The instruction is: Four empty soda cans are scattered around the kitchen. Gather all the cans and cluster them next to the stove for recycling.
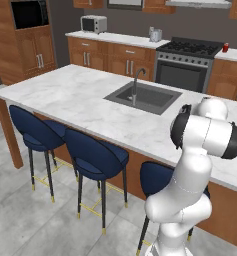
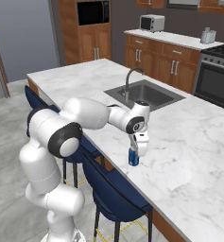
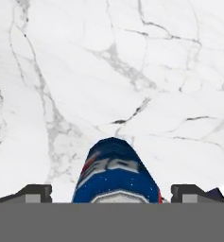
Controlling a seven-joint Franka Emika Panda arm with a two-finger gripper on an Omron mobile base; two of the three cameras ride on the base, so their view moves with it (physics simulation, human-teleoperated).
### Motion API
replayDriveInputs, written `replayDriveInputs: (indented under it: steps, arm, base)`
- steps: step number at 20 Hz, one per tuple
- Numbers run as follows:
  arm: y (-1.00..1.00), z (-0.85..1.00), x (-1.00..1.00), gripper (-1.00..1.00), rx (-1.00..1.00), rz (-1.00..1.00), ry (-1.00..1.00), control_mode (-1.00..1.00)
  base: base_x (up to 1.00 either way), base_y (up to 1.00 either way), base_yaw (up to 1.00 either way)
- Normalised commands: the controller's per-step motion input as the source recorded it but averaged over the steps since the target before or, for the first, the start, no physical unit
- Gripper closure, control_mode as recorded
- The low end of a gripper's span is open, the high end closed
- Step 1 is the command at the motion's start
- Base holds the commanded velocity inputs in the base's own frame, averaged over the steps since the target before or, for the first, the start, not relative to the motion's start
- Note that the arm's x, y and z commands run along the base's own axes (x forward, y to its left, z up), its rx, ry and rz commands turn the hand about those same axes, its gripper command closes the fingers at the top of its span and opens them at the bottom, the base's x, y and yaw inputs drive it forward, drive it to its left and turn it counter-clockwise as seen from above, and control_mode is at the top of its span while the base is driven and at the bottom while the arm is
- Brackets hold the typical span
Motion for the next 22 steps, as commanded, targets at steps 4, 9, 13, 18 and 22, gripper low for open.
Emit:
replayDriveInputs:
  steps: [4,9,13,18,22]
  arm:
    - [0.0,-0.2,0.0,-1.0,0.0,-0.01,-0.01,-1.0]
    - [0.01,-0.27,0.0,1.0,0.0,-0.03,0.0,-1.0]
    - [0.0,-0.19,0.0,1.0,0.0,-0.02,-0.01,-1.0]
    - [0.0,-0.01,0.0,1.0,0.0,0.0,-0.01,-1.0]
    - [-0.08,0.39,-0.28,1.0,-0.05,0.0,0.0,-1.0]
  base:
    - [0.0,0.0,0.0]
    - [0.0,0.0,0.0]
    - [0.0,0.0,0.0]
    - [0.0,0.0,0.0]
    - [0.0,0.0,0.0]
